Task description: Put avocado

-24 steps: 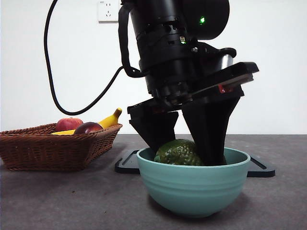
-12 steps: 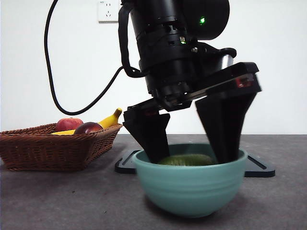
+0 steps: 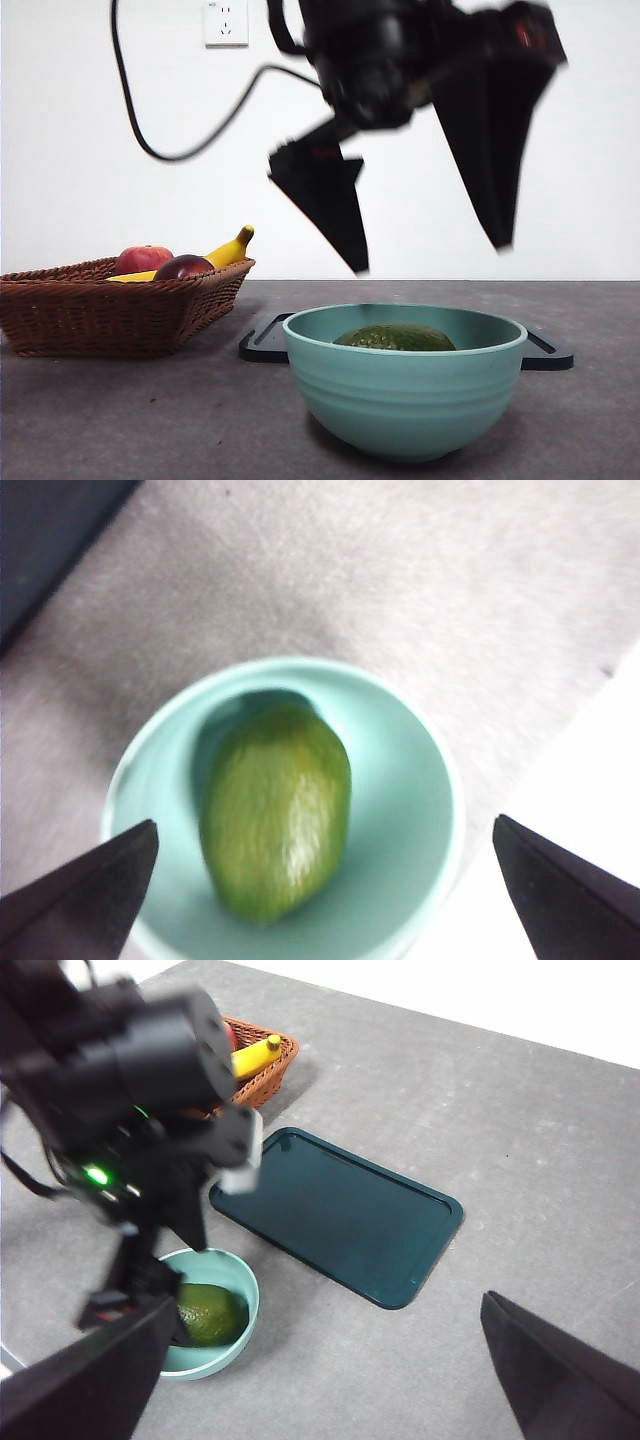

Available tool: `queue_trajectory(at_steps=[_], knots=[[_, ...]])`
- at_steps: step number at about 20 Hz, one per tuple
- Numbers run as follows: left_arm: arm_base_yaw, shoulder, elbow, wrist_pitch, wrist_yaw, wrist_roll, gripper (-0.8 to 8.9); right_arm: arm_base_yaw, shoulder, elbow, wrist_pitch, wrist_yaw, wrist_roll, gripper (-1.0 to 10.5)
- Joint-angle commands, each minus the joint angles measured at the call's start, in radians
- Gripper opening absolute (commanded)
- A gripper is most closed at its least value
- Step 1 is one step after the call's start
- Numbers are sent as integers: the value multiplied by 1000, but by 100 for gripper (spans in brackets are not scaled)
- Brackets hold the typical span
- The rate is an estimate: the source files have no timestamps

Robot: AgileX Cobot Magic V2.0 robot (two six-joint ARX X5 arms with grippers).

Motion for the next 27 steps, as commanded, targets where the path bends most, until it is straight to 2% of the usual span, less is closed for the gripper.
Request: queue_trajectory(at_steps=[1,4,12,16,22,27], knots=[[-14,-93,31,-36,-1,35,555,2,2,14,13,-3,3,491],[-11,-233,31,-65,0,73,555,2,2,14,12,-3,3,491],[32,-684,10,-95,-10,82,554,2,2,14,4,-3,3,491],[32,-895,-62,-153,-111,75,554,2,2,14,-26,-4,4,491],[32,-1288,-349,-161,-280,-58,554,2,2,14,-38,-5,26,491],[32,-1527,-521,-134,-294,-97,554,2,3,14,-42,-7,79,491]])
